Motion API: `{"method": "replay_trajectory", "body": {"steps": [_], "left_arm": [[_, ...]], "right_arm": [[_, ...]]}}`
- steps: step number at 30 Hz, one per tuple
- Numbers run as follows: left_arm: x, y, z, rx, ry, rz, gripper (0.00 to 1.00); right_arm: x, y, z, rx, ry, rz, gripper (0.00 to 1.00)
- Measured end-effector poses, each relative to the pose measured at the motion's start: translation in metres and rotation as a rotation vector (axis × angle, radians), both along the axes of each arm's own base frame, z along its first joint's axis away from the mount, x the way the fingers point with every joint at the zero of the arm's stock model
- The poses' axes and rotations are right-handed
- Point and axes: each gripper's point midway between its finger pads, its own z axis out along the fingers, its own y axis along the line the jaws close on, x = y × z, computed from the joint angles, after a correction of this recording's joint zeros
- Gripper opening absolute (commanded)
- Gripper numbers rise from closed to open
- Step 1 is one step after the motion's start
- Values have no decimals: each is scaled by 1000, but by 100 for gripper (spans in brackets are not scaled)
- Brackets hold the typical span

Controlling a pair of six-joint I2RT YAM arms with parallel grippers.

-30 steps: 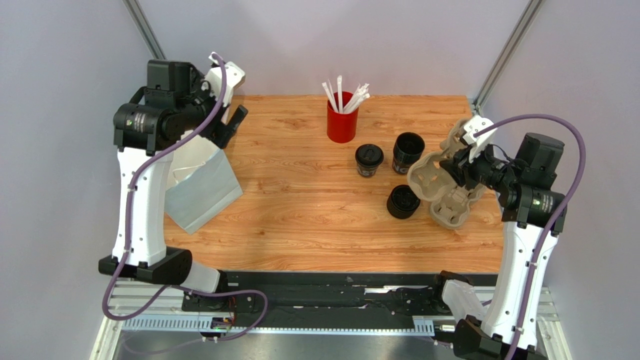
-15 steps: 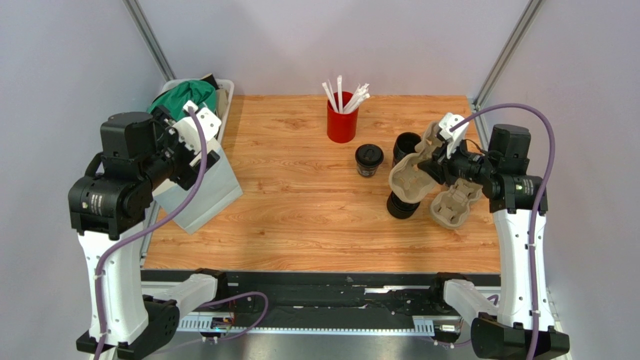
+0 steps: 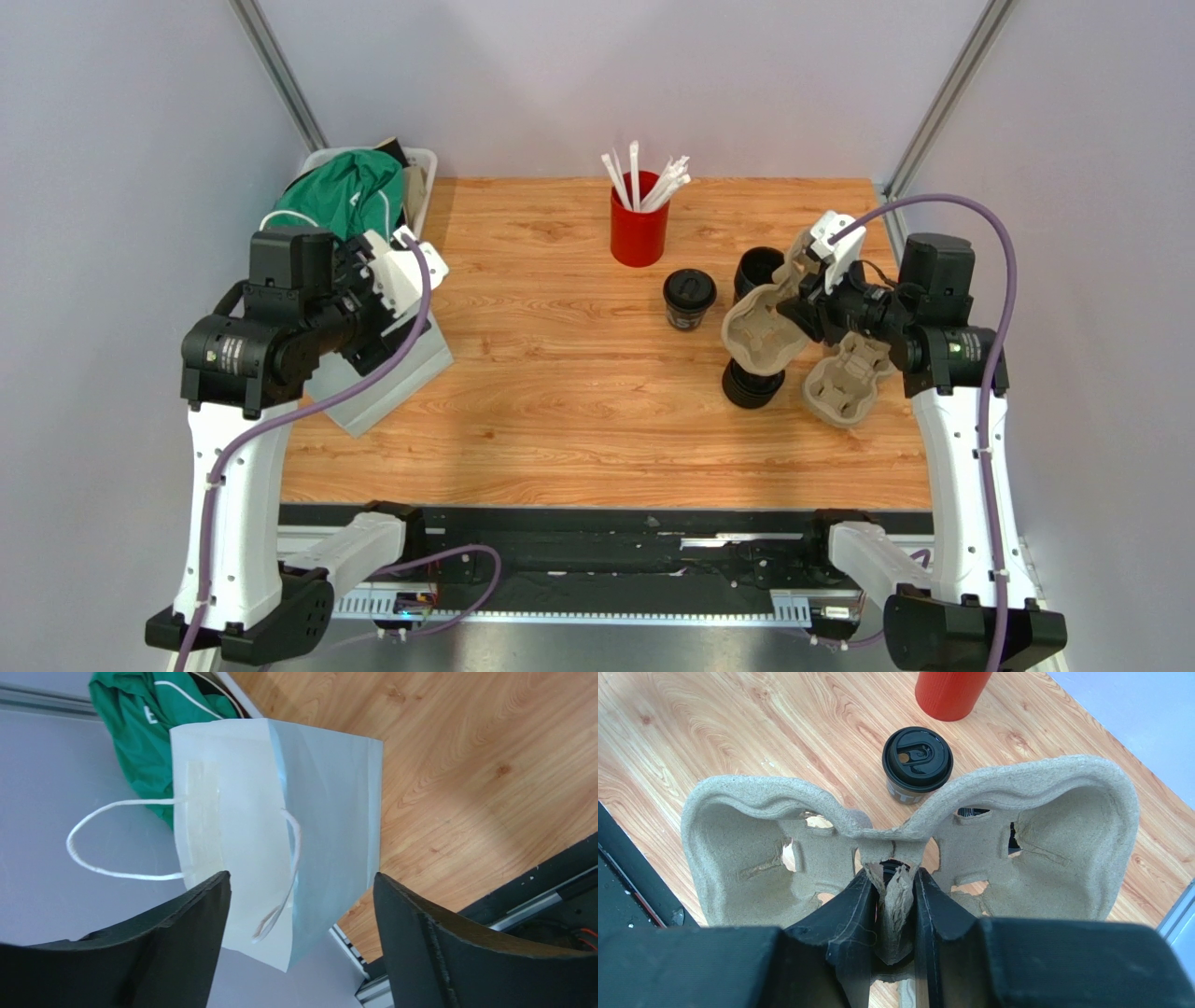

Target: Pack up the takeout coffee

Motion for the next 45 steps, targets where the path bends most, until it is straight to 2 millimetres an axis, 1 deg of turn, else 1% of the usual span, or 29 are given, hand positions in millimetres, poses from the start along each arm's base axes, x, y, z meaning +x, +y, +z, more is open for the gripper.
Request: {"method": "replay_trajectory", "body": {"steps": [1, 3, 4, 6, 8, 10, 12, 13, 15, 16, 18, 19, 25, 29, 32, 34, 37, 42, 44, 45], "left_arm": [[-1, -1, -6, 3, 18, -8, 77], [-2, -2, -14, 9, 43, -22, 74], [-2, -2, -17, 11, 51, -26, 69], [-1, -3, -19, 13, 58, -30, 61], [-1, -3, -19, 15, 59, -33, 57], [0, -2, -20, 17, 61, -32, 45], [1, -3, -21, 16, 67, -30, 41], [2, -2, -21, 18, 69, -28, 31], [3, -2, -23, 20, 76, -27, 19], [4, -2, -23, 21, 79, -26, 9], [5, -2, -25, 18, 87, -21, 1], [6, -3, -26, 19, 91, -24, 0], [13, -10, -29, -4, 118, -42, 0], [22, -21, -14, -56, 94, -66, 0], [31, -35, 4, -119, 66, -98, 0], [36, -47, 13, -163, 54, -126, 0], [40, -69, 19, -213, 63, -176, 0], [37, -118, 4, -265, 167, -271, 0], [37, -134, -2, -276, 215, -295, 0], [40, -140, -2, -283, 227, -299, 0]], "right_arm": [[1, 0, -1, 0, 1, -3, 24], [2, 1, -2, 1, 3, -5, 23], [3, 2, -3, 1, 5, -5, 24], [4, 3, -5, -2, 8, -4, 23], [5, 4, -8, -5, 16, -6, 23], [6, 4, -8, -6, 16, -10, 23], [6, 3, -8, -9, 14, -13, 23], [7, 3, -8, -9, 13, -14, 23], [7, 3, -8, -11, 13, -17, 23], [7, 2, -8, -12, 13, -19, 23], [7, 2, -8, -13, 13, -21, 23], [7, 2, -8, -13, 14, -22, 24], [7, 6, -11, -15, 16, -12, 23], [6, 10, -11, -15, 15, 2, 23], [7, 9, -11, -19, 12, -3, 23], [8, 9, -11, -22, 9, -5, 23], [8, 9, -11, -24, 7, -5, 23], [10, 8, -11, -28, 4, -11, 23], [10, 8, -11, -29, 3, -14, 23], [10, 7, -11, -31, 2, -16, 23]]}}
